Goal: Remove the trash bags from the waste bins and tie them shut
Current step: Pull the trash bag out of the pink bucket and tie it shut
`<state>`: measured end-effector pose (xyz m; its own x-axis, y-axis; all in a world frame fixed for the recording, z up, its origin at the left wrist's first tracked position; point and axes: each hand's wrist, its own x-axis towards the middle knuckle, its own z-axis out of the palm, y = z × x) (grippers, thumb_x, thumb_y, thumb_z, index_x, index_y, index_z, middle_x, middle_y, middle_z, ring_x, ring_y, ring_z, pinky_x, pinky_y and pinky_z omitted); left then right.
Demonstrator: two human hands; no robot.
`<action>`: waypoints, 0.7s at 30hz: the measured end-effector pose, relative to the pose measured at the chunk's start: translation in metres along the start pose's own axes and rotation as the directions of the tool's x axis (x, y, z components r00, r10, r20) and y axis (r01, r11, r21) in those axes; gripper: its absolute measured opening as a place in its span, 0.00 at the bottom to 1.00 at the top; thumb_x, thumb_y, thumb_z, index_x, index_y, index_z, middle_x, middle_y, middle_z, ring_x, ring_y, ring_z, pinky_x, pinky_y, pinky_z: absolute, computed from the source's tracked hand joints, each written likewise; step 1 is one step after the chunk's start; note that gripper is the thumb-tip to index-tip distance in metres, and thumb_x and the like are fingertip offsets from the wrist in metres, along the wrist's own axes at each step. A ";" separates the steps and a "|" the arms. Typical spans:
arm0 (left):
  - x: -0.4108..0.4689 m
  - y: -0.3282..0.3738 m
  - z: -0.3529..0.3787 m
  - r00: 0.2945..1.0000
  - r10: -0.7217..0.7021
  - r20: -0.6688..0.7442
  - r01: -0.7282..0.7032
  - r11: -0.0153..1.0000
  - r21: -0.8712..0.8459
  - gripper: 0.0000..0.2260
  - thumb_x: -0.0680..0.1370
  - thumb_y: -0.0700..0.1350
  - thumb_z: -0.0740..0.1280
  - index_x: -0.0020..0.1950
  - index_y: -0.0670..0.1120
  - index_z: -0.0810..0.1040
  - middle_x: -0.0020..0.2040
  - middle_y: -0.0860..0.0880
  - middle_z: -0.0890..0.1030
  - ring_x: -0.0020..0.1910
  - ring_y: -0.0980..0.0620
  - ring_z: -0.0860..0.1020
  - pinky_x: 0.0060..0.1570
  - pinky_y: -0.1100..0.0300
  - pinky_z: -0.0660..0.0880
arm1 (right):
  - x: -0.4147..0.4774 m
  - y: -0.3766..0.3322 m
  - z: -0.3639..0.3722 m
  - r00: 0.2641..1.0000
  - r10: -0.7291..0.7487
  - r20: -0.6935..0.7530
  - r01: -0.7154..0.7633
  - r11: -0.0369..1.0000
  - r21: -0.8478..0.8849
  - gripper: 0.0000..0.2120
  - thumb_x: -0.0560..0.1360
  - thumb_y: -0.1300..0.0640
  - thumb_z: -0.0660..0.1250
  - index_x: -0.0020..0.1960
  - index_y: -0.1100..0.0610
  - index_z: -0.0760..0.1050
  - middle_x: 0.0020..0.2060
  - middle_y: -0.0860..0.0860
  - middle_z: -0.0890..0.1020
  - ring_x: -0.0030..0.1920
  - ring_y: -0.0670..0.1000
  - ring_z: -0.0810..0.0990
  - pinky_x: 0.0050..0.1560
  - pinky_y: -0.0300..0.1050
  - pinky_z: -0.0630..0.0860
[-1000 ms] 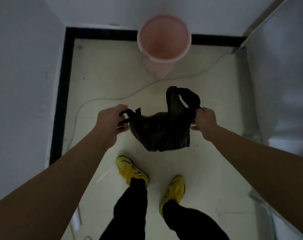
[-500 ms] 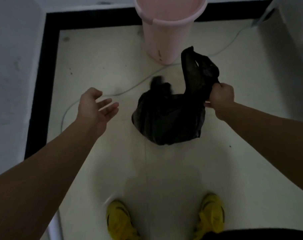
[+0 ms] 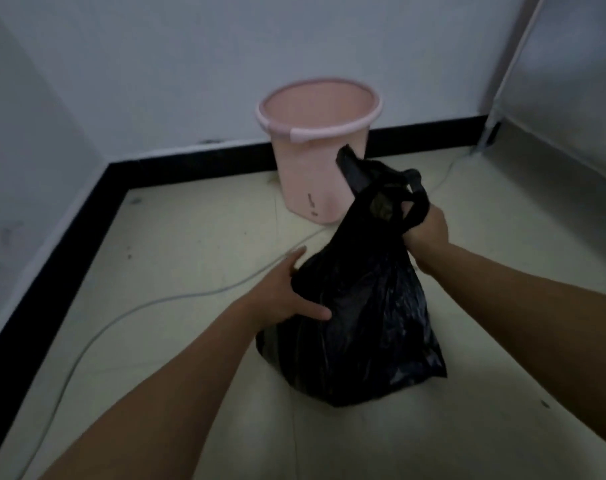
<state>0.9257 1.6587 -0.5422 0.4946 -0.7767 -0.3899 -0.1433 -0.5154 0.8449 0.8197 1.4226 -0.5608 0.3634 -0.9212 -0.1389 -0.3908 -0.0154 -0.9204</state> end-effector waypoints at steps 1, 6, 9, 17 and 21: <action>0.002 -0.002 0.007 0.999 0.022 -0.028 -0.021 1.000 0.009 0.47 0.60 0.35 0.81 0.74 0.48 0.63 0.65 0.47 0.75 0.59 0.53 0.76 0.55 0.64 0.73 | -0.004 0.000 -0.001 1.000 -0.013 0.012 0.013 1.000 0.002 0.20 0.70 0.41 0.58 0.46 0.58 0.74 0.44 0.58 0.79 0.44 0.56 0.77 0.42 0.48 0.70; -0.013 -0.013 0.022 0.972 -0.025 -0.234 0.007 0.997 -0.080 0.20 0.64 0.36 0.79 0.55 0.39 0.82 0.48 0.45 0.84 0.37 0.57 0.82 0.38 0.68 0.78 | -0.058 -0.002 -0.017 0.997 -0.006 0.074 0.001 0.998 0.063 0.37 0.68 0.32 0.63 0.71 0.52 0.68 0.62 0.52 0.78 0.61 0.55 0.77 0.63 0.54 0.74; -0.023 -0.009 0.018 0.936 -0.125 -0.330 0.014 0.947 -0.320 0.15 0.66 0.38 0.78 0.52 0.41 0.83 0.40 0.49 0.84 0.36 0.54 0.83 0.36 0.64 0.78 | -0.080 0.002 -0.024 0.959 0.013 0.282 -0.026 0.999 0.042 0.45 0.61 0.37 0.76 0.73 0.50 0.66 0.62 0.47 0.78 0.60 0.51 0.78 0.65 0.51 0.73; -0.042 0.019 0.007 0.870 -0.217 -0.443 -0.094 0.809 -0.581 0.06 0.71 0.33 0.69 0.46 0.39 0.82 0.40 0.42 0.83 0.40 0.43 0.81 0.44 0.54 0.78 | -0.103 -0.002 -0.008 0.916 0.119 0.384 -0.160 0.984 0.078 0.13 0.72 0.58 0.74 0.55 0.62 0.81 0.52 0.59 0.84 0.48 0.56 0.83 0.54 0.48 0.80; -0.045 0.015 -0.006 0.868 -0.266 -0.419 -0.131 0.691 -0.711 0.09 0.74 0.39 0.69 0.52 0.38 0.81 0.44 0.41 0.84 0.41 0.43 0.82 0.44 0.55 0.79 | -0.106 -0.020 0.005 0.895 0.172 0.411 -0.273 0.941 0.200 0.15 0.73 0.56 0.72 0.56 0.64 0.79 0.49 0.60 0.85 0.48 0.60 0.84 0.56 0.55 0.80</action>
<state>0.9063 1.6875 -0.5097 0.8270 -0.3848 -0.4099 0.4452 0.0029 0.8954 0.7930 1.5224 -0.5298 0.6058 -0.6676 -0.4328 -0.2973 0.3146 -0.9015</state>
